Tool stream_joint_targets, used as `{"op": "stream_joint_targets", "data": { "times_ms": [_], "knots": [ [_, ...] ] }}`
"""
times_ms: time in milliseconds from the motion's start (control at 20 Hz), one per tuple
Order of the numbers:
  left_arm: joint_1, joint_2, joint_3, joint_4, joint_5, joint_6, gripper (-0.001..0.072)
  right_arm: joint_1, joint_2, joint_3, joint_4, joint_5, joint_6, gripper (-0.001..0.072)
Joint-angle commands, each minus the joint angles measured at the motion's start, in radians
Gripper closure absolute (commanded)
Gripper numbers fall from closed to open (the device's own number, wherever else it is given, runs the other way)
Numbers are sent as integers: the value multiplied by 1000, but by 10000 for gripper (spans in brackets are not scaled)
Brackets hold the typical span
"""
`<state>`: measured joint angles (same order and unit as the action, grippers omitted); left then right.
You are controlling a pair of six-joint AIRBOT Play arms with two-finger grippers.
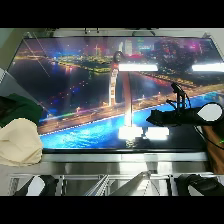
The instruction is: Fold the shirts.
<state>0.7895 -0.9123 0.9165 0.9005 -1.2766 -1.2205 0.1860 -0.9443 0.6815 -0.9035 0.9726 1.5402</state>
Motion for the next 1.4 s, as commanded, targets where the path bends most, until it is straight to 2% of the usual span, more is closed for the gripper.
{"op": "stream_joint_targets", "data": {
  "times_ms": [0,250,500,550,600,650,700,800,850,950,1100,1200,1350],
  "knots": [
    [168,-240,147,76,38,-16,0,0,1,0,0,0,0,688],
    [212,-612,348,130,27,-16,1,0,0,-1,0,0,1,688],
    [166,-826,506,128,-22,-15,4,0,0,-1,0,0,0,688],
    [150,-858,525,128,-46,-15,83,0,0,-1,0,0,0,688],
    [136,-886,539,127,-69,-15,261,0,0,-1,0,-1,0,688],
    [119,-912,554,125,-103,-16,514,0,0,-1,0,-2,0,688],
    [98,-931,570,117,-139,-15,707,0,0,-1,1,-5,0,688],
    [52,-924,603,35,-166,-15,708,1,0,-1,16,-2,1,688],
    [23,-900,628,-68,-176,-7,708,0,0,-1,39,1,1,688],
    [-46,-836,702,-372,-217,31,705,0,0,-1,99,5,0,688],
    [-210,-714,828,-918,-334,119,684,0,1,-1,122,3,0,688],
    [-339,-643,908,-1032,-344,151,682,-3,1,0,122,3,-48,688],
    [-526,-586,968,-1022,-332,149,681,-31,3,0,119,19,-61,687]
  ]
}}
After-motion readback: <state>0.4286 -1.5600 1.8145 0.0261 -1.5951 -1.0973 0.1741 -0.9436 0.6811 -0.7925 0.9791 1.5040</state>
